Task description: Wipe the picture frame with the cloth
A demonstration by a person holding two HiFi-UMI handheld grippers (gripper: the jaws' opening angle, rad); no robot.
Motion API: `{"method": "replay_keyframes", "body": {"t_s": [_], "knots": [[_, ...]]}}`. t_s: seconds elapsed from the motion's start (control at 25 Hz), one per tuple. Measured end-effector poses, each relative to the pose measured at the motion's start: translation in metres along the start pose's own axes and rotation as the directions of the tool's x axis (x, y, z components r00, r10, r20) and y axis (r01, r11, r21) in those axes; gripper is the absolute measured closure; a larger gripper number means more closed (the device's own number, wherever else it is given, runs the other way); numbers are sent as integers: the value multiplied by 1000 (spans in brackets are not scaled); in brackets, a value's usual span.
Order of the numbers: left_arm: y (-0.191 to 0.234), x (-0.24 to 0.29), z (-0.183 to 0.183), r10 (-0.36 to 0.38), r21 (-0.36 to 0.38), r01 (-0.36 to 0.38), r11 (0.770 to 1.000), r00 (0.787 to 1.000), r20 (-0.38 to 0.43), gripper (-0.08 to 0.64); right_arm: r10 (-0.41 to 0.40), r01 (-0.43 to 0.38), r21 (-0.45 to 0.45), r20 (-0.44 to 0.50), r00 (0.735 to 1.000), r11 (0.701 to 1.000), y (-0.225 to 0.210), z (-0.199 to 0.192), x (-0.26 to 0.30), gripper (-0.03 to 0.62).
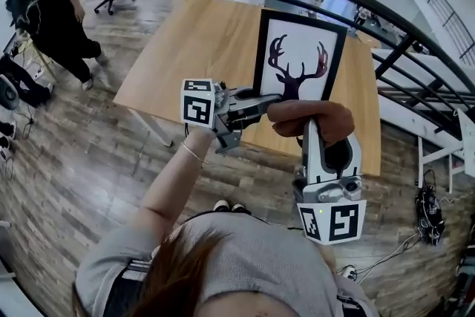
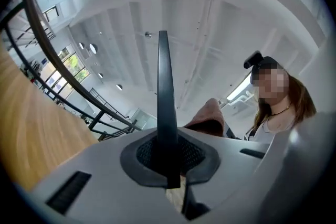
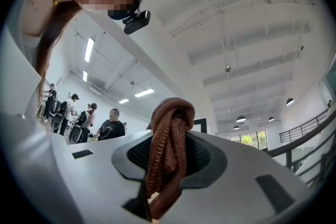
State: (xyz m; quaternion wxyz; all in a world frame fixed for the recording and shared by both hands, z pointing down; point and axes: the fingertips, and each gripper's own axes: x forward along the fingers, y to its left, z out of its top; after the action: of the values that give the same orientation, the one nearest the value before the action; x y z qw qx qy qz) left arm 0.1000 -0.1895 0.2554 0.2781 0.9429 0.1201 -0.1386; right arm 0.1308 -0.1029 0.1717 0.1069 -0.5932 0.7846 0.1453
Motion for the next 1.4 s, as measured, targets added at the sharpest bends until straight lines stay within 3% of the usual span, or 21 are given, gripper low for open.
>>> {"method": "replay_keyframes", "body": {"t_s": [0.16,0.32,0.4,0.48,0.56,0.68,0.8,0.92,1.0,1.08,1.4], "knots": [[-14,1,5,-17,73,18,997,1000,-13,532,-1,2,-37,15,1000,999,12,1,-10,459],[-20,2,8,-12,99,12,995,1000,-2,532,4,-2,-88,24,1000,996,12,16,-3,459],[-21,2,8,1,112,-1,994,1000,-7,532,2,3,-146,34,999,989,7,38,8,459],[-21,2,9,22,132,-19,991,1000,-20,532,-12,27,-265,55,998,964,0,68,24,459],[-20,1,9,34,144,-30,989,999,-29,532,-60,94,-415,95,994,905,-8,97,44,459],[-19,1,9,40,146,-35,989,999,-32,532,-142,222,-621,176,974,752,-14,129,76,459],[-23,2,8,52,158,-45,986,998,-40,532,-190,214,-777,123,974,592,-11,130,105,459],[-26,4,8,62,178,-52,983,997,-50,532,-184,180,-848,99,978,498,2,115,133,459],[-31,7,8,45,175,-36,984,998,-49,532,-149,132,-864,67,987,487,10,99,143,459],[-36,10,6,37,175,-28,984,998,-46,532,-115,82,-858,27,993,507,17,85,144,459],[-49,10,12,48,218,-39,975,998,-37,532,-56,5,-857,-28,998,516,42,63,131,459]]}}
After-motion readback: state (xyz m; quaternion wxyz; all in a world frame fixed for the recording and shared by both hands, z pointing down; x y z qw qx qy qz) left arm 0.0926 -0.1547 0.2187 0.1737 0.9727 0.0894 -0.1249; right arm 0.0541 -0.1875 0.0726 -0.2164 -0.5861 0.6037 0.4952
